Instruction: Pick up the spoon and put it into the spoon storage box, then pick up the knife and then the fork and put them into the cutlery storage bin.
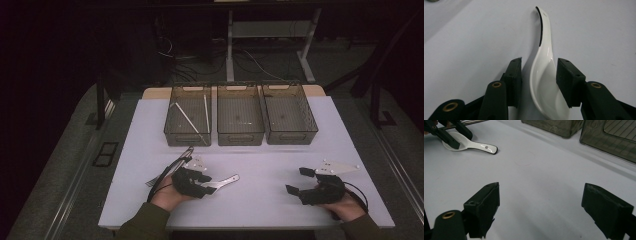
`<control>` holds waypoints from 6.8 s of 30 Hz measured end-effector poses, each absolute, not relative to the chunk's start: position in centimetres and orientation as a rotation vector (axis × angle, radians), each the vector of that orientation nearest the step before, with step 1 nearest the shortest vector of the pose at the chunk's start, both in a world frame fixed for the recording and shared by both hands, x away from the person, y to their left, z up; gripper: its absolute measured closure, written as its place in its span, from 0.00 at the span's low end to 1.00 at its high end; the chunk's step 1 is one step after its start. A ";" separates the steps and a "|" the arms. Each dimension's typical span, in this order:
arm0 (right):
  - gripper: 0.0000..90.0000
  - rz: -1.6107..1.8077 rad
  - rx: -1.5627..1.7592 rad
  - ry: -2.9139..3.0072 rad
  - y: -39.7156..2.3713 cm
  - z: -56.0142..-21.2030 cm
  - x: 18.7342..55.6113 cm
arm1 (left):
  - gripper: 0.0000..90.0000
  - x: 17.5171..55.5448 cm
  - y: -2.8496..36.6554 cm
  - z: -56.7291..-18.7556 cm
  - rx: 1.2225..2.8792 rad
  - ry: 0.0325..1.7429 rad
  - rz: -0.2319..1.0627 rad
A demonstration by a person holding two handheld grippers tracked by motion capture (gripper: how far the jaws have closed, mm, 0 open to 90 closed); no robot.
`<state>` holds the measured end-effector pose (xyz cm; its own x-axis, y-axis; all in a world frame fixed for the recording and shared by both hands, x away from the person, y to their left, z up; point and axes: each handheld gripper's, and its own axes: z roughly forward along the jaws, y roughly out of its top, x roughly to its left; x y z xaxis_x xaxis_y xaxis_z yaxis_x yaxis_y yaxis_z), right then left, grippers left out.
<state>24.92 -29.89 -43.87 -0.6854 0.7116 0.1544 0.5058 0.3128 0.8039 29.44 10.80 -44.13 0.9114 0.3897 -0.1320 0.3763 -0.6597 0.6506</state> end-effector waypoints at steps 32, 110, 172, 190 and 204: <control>0.17 1.298 1.113 2.356 -29.8 -43.9 24.9 | 0.85 28.2 9.5 -43.2 2.437 0.500 0.080; 0.01 1.282 1.095 2.328 -28.4 -44.1 25.3 | 0.88 35.4 7.5 -32.2 2.201 0.175 0.270; 0.01 1.306 1.108 2.314 -28.8 -44.0 25.2 | 0.67 46.3 2.8 -36.1 2.265 0.404 0.157; 0.01 1.299 1.105 2.312 -28.8 -44.0 25.3 | 0.45 41.4 5.1 -33.5 2.144 0.456 0.149; 0.01 1.296 1.104 2.313 -28.8 -44.0 25.3 | 0.32 37.0 8.2 -33.3 2.092 0.498 0.193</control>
<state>25.33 -28.84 -44.00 -0.6735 0.7283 0.1265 0.4880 0.3095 0.8161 37.02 8.17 -33.28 0.9049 0.4219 -0.0571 0.2729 -0.4719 0.8383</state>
